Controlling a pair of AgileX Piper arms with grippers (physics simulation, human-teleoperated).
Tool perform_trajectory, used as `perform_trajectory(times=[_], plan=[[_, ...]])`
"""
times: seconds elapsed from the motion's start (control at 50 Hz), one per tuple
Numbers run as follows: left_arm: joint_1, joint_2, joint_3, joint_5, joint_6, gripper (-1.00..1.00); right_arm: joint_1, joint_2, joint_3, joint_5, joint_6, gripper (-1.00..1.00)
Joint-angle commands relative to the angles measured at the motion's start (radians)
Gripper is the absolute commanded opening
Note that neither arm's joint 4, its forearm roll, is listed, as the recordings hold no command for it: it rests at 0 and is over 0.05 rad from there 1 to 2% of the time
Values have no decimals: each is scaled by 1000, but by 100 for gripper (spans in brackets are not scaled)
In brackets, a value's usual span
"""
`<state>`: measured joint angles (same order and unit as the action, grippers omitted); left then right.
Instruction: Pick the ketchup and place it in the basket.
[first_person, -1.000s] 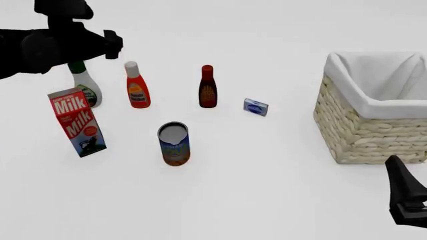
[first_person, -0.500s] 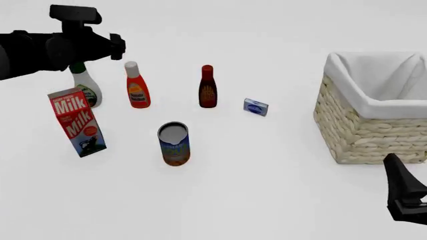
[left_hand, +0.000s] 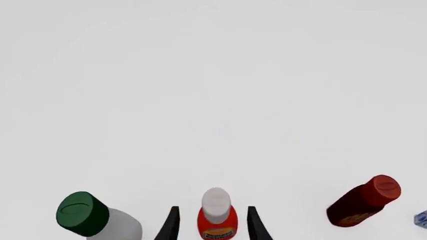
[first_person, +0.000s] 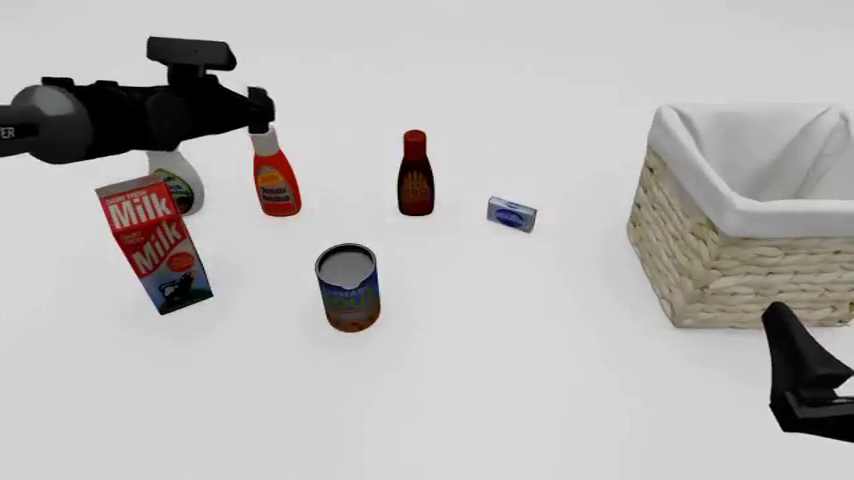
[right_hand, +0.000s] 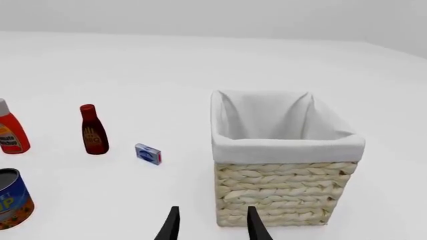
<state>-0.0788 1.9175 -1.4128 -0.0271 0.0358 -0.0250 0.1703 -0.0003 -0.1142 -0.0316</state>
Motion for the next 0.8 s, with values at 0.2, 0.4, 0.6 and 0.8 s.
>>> perform_trajectory(times=[0.2, 0.4, 0.6, 0.8], plan=[[-8, 104, -63, -14, -16, 100, -8, 34, 0, -24, 4, 100], [-4, 128, -68, -24, -20, 100, -8, 44, -1, -31, 6, 100], [1, 143, -79, -26, -16, 100, -7, 59, 0, -45, 8, 100], [-4, 162, -98, -19, -19, 100, -26, 52, 0, -45, 18, 100]])
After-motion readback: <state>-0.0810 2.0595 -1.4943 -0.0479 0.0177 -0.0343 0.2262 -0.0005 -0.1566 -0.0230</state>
